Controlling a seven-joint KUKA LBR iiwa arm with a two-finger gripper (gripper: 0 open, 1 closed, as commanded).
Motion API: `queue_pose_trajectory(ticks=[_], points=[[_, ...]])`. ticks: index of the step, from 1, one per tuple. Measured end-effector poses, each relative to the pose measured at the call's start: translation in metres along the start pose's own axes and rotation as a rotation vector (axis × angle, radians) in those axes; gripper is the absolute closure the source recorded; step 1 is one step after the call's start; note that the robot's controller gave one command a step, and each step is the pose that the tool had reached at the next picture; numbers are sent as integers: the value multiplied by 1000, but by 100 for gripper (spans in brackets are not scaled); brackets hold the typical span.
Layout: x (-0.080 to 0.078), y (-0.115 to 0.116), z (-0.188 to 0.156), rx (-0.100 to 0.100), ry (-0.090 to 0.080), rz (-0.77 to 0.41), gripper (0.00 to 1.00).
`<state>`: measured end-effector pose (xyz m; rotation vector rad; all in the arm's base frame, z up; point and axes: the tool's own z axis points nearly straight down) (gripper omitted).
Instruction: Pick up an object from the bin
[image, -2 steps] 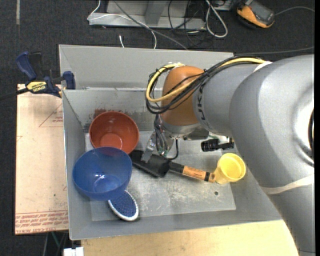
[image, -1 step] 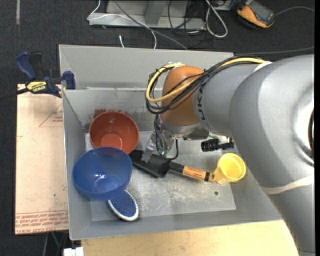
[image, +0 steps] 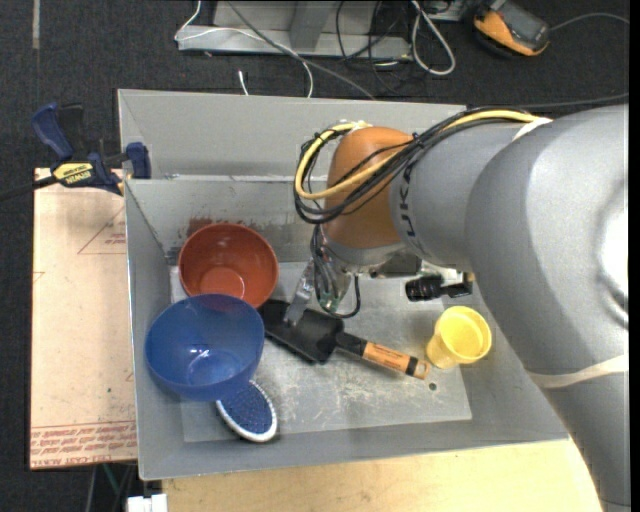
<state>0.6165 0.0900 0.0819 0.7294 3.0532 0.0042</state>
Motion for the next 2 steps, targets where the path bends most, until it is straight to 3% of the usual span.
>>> queue_pose_trajectory(ticks=[2], points=[[0,0,-31,0,-2,-1,100]])
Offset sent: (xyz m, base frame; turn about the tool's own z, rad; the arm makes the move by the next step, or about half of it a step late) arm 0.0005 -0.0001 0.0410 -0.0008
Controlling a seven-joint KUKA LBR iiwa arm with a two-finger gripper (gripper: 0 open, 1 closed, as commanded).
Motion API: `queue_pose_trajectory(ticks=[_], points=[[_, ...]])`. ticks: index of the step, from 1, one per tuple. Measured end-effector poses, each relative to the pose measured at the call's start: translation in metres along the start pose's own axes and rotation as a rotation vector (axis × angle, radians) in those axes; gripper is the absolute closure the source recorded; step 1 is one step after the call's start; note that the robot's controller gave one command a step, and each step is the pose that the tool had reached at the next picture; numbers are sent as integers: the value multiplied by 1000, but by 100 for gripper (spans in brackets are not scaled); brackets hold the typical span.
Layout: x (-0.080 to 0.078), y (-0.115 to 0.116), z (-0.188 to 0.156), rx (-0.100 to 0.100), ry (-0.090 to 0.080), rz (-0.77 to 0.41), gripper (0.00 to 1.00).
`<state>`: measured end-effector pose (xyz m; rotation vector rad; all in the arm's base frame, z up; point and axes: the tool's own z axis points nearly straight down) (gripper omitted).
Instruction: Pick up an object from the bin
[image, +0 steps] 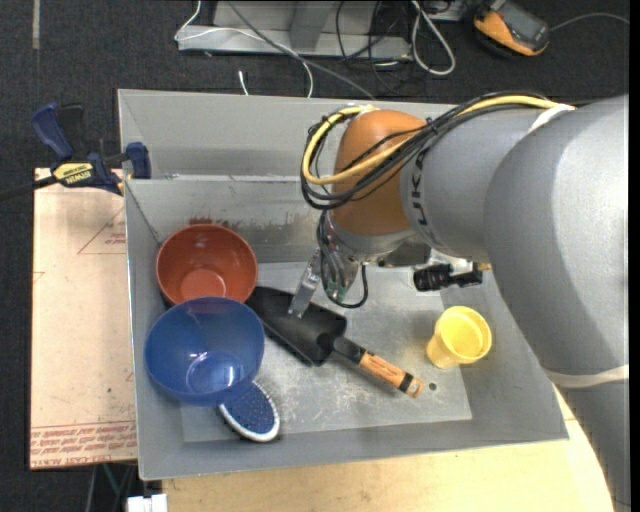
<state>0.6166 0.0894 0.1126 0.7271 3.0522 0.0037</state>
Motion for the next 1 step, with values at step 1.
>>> queue_pose_trajectory(ticks=[1], points=[[1,-3,-31,8,8,-1,100]])
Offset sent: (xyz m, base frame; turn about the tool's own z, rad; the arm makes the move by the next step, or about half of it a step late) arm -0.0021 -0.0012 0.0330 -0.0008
